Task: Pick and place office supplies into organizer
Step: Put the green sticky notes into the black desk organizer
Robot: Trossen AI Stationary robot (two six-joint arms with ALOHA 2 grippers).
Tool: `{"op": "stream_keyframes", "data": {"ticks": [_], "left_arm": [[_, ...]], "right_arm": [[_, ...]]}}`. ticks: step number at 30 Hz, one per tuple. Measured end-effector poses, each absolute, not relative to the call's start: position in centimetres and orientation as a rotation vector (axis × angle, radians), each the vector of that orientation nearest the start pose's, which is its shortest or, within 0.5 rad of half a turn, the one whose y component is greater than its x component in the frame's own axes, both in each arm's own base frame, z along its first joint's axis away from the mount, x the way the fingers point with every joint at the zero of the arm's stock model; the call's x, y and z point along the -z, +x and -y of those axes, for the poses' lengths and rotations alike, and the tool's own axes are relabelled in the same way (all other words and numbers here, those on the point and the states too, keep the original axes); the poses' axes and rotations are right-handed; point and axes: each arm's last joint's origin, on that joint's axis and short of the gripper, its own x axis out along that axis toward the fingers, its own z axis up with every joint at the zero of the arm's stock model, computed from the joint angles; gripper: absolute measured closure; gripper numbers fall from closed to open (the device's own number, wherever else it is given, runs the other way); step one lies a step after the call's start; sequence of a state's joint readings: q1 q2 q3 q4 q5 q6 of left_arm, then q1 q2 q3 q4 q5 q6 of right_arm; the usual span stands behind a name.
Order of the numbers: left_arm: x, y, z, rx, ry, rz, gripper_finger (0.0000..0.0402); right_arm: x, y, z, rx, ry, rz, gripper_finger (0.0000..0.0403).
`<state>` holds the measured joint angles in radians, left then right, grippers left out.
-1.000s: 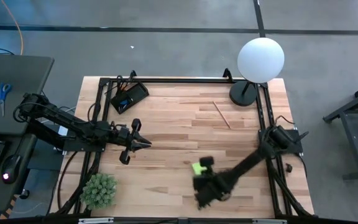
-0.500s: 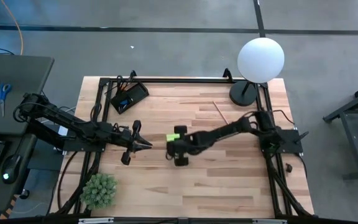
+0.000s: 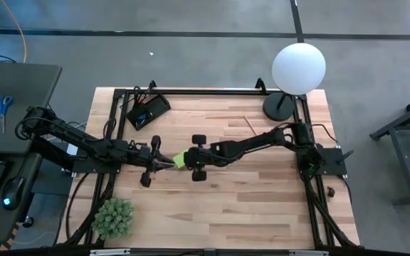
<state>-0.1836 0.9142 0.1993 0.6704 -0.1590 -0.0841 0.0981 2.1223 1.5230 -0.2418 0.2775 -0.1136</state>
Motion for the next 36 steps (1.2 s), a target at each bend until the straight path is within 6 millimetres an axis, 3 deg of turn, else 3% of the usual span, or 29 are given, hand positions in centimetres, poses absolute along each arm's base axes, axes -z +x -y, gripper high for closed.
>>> {"op": "stream_keyframes", "data": {"ticks": [6,11,17,23,27,31,36], "left_arm": [[-19.0,17.7,2.7,-0.01,-0.09,-0.071,0.0366],[-18.8,18.1,2.4,-0.152,-0.127,-0.159,0.0367],[-18.6,20.2,2.8,-0.216,-0.124,-0.492,0.0366],[-19.4,22.5,3.3,-0.224,-0.118,-0.753,0.0356],[-19.4,24.9,3.8,-0.226,-0.098,-0.834,0.0315],[-17.9,27.2,4.2,-0.247,-0.087,-0.937,0.0259],[-16.0,29.5,4.7,-0.267,-0.094,-1.06,0.0206]], "right_arm": [[-17.5,44.9,-3.8,0.18,-0.218,-0.878,0.0244],[-19.9,42.3,-4.6,0.26,-0.049,-0.998,0.0212],[-20.6,38.4,-8.3,0.335,-0.067,-1.2,0.0231],[-20.7,37.0,-12.8,0.376,-0.081,-1.134,0.0265],[-20.8,36.2,-15.5,0.375,-0.17,-1.058,0.0277],[-20.9,34.9,-17.4,0.394,-0.266,-1.026,0.0278],[-19.4,32.6,-18.0,0.481,-0.483,-1.021,0.0279]]}}
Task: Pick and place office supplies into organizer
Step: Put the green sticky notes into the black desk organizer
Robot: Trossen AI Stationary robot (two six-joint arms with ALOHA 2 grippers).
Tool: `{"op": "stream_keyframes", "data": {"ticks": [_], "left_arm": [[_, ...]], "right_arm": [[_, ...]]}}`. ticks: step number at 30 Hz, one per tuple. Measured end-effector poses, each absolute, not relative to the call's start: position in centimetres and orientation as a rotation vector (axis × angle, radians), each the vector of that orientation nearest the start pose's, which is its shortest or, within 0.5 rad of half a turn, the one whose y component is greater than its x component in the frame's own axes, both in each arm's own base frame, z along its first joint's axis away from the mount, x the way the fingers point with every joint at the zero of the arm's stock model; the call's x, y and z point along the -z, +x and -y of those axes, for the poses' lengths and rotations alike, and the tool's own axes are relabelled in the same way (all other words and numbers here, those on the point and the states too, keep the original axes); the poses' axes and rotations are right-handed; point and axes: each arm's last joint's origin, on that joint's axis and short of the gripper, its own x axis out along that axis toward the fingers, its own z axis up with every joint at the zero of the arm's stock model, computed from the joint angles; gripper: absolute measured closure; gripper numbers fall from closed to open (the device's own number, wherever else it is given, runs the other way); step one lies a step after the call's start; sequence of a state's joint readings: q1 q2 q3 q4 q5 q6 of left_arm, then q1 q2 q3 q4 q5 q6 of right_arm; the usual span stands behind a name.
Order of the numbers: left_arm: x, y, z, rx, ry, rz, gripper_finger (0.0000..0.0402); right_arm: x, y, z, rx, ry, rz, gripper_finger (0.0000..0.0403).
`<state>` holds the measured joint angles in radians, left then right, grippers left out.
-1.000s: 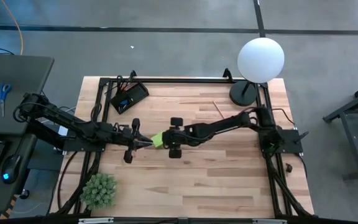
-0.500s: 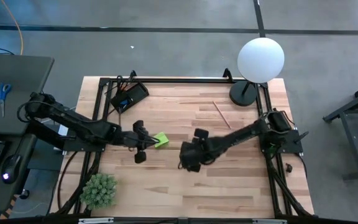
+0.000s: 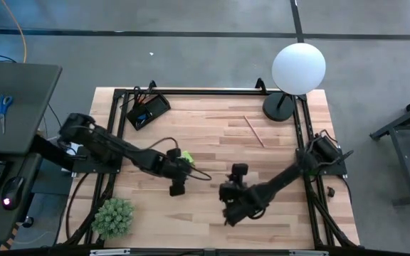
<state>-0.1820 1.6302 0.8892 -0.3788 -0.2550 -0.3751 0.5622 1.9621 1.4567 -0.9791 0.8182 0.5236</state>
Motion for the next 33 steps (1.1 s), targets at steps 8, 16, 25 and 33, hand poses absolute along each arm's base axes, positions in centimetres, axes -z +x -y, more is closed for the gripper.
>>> {"op": "stream_keyframes", "data": {"ticks": [8,16,25,33], "left_arm": [[-15.5,30.5,2.2,-0.457,-0.167,-1.159,0.0199],[-15.6,30.6,0.9,-0.489,-0.237,-1.156,0.0241],[-14.9,31.0,1.3,-0.446,-0.303,-1.17,0.0293],[-13.5,31.1,1.1,-0.495,-0.256,-1.211,0.0285]], "right_arm": [[-15.4,29.6,-16.0,0.688,-0.653,-0.948,0.0279],[-12.2,27.0,-14.2,0.798,-0.664,-0.872,0.0279],[-10.1,24.5,-12.7,0.883,-0.604,-0.828,0.0279],[-10.4,24.2,-14.0,0.857,-0.541,-0.8,0.0279]]}}
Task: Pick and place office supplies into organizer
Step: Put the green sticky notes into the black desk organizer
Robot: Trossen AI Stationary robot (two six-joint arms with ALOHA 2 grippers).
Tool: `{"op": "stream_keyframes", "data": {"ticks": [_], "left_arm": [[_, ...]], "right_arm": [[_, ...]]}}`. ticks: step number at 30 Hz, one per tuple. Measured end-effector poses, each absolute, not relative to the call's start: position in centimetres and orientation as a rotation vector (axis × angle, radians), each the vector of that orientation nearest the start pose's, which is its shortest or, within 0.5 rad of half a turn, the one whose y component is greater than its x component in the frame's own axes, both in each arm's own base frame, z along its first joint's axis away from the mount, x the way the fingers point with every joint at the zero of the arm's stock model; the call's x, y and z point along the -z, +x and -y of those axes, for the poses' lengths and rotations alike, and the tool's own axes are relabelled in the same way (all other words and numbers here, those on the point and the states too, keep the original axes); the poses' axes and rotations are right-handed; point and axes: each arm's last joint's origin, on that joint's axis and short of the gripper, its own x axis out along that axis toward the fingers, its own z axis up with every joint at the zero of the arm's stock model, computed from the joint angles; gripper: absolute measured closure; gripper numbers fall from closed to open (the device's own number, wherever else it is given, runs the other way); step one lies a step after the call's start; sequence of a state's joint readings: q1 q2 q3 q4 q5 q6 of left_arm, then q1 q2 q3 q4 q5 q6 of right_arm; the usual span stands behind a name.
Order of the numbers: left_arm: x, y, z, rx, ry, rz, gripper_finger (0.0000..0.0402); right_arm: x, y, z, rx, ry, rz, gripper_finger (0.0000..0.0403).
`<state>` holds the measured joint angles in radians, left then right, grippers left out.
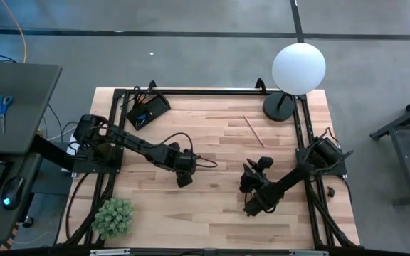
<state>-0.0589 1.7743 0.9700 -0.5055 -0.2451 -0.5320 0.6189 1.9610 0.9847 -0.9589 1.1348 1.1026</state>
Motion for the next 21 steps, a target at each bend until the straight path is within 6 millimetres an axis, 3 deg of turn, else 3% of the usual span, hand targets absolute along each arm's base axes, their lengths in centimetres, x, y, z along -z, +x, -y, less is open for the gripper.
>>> {"op": "stream_keyframes", "data": {"ticks": [7,10,15,21], "left_arm": [[-13.5,30.9,1.1,-0.491,-0.225,-1.233,0.029],[-13.5,30.7,1.0,-0.503,-0.178,-1.252,0.0315],[-13.5,30.6,0.9,-0.477,-0.113,-1.271,0.0391],[-14.7,30.6,-1.1,-0.534,-0.061,-1.343,0.0397]], "right_arm": [[-10.8,24.4,-14.9,0.836,-0.53,-0.782,0.0279],[-10.8,24.5,-14.9,0.836,-0.527,-0.783,0.0279],[-10.8,24.4,-15.0,0.831,-0.51,-0.808,0.0279],[-10.7,24.4,-15.0,0.832,-0.494,-0.814,0.0279]]}}
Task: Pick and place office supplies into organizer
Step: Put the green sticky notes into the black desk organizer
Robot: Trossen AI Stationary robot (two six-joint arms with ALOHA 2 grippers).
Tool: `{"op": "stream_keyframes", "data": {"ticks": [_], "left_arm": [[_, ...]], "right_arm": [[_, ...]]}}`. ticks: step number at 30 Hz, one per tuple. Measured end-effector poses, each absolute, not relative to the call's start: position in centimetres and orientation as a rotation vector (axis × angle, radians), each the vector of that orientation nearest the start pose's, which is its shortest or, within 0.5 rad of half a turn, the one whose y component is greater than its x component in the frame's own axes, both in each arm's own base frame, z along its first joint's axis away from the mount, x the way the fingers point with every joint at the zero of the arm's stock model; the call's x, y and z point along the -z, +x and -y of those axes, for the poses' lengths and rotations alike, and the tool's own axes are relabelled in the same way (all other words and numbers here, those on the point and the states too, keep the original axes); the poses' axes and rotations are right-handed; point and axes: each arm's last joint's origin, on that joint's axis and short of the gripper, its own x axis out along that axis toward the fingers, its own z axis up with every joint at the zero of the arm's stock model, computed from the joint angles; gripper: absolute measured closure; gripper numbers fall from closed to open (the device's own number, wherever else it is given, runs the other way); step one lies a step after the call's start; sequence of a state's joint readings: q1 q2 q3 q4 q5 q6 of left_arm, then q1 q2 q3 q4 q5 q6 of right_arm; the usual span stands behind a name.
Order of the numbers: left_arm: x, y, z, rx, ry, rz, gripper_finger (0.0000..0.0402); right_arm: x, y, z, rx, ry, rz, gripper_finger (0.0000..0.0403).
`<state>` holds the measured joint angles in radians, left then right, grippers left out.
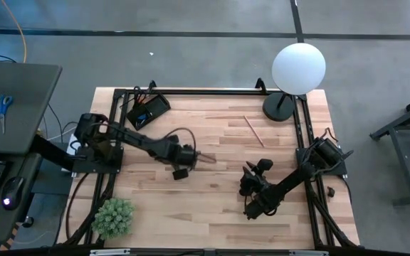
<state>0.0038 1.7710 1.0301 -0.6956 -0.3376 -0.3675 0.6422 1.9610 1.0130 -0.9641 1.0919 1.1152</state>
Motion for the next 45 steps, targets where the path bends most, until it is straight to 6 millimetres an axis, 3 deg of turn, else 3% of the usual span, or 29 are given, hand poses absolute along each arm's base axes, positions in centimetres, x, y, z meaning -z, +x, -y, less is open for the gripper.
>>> {"op": "stream_keyframes", "data": {"ticks": [10,16,23,35,45], "left_arm": [[-18.8,30.8,-8.7,-0.653,0.003,-1.44,0.04],[-20.0,28.3,-13.6,-0.736,-0.062,-1.441,0.0401],[-20.7,24.7,-17.5,-0.818,-0.091,-1.388,0.0401],[-18.8,19.8,-22.0,-0.908,-0.233,-1.418,0.0401],[-18.1,19.5,-22.8,-0.887,-0.187,-1.359,0.0402]], "right_arm": [[-10.7,24.3,-15.0,0.834,-0.491,-0.818,0.0279],[-10.7,24.2,-15.2,0.827,-0.471,-0.834,0.0279],[-10.7,23.8,-15.9,0.815,-0.45,-0.804,0.0279],[-10.6,23.0,-16.9,0.796,-0.397,-0.788,0.0279],[-10.4,22.9,-17.2,0.788,-0.347,-0.825,0.0279]]}}
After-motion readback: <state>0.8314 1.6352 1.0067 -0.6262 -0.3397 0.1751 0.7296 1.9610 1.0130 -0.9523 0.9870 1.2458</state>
